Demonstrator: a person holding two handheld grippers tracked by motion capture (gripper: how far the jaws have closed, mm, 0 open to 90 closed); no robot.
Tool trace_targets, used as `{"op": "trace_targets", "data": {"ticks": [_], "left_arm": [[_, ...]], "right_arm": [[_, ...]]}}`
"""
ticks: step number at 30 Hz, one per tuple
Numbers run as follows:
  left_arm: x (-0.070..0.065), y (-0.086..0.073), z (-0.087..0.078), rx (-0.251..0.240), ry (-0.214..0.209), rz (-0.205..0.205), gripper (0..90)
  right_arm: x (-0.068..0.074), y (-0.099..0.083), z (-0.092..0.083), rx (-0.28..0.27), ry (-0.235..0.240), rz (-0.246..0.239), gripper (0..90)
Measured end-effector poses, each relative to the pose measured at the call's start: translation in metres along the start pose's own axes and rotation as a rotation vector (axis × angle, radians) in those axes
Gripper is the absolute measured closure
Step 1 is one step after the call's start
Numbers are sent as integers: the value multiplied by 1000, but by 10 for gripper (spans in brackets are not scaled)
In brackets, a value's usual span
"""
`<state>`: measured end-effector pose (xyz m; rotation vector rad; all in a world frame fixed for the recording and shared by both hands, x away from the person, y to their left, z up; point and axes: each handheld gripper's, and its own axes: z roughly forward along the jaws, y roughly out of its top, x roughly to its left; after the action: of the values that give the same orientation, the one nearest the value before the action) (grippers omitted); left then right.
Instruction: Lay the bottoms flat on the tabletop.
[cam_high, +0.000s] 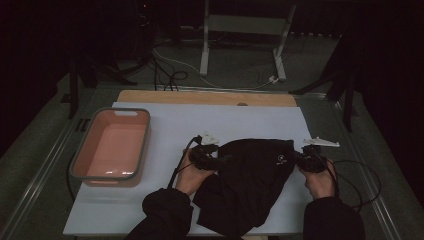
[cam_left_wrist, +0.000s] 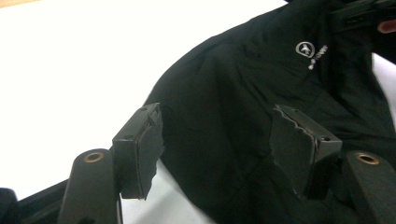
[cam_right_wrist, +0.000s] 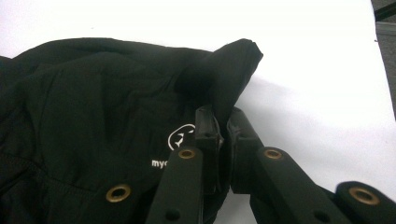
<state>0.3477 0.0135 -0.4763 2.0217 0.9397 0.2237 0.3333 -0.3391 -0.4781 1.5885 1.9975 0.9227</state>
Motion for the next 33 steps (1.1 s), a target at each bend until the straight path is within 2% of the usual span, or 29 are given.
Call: {"op": "trace_targets", "data": {"ticks": [4, 11, 22, 26, 27, 30, 33], "left_arm": [[2, -1, 6, 14, 17, 4, 355], [6, -5, 18, 45, 41, -15, 358], [14, -12, 36, 134, 57, -55, 464], [15, -13, 40, 148, 71, -60, 466], [17, -15, 43, 161, 74, -72, 466], [18, -15, 44, 160, 71, -82, 518], [15, -15, 45, 163, 72, -75, 592]], "right_arm": [[0, 0, 0, 1, 0, 0, 852], [0, -1, 0, 0, 1, -2, 852], [-1, -1, -1, -1, 1, 2, 852], [-2, 0, -1, -2, 0, 1, 852], [-2, 0, -1, -2, -1, 2, 852], [-1, 0, -1, -3, -1, 0, 852], [-1, 0, -1, -3, 2, -2, 852]]}}
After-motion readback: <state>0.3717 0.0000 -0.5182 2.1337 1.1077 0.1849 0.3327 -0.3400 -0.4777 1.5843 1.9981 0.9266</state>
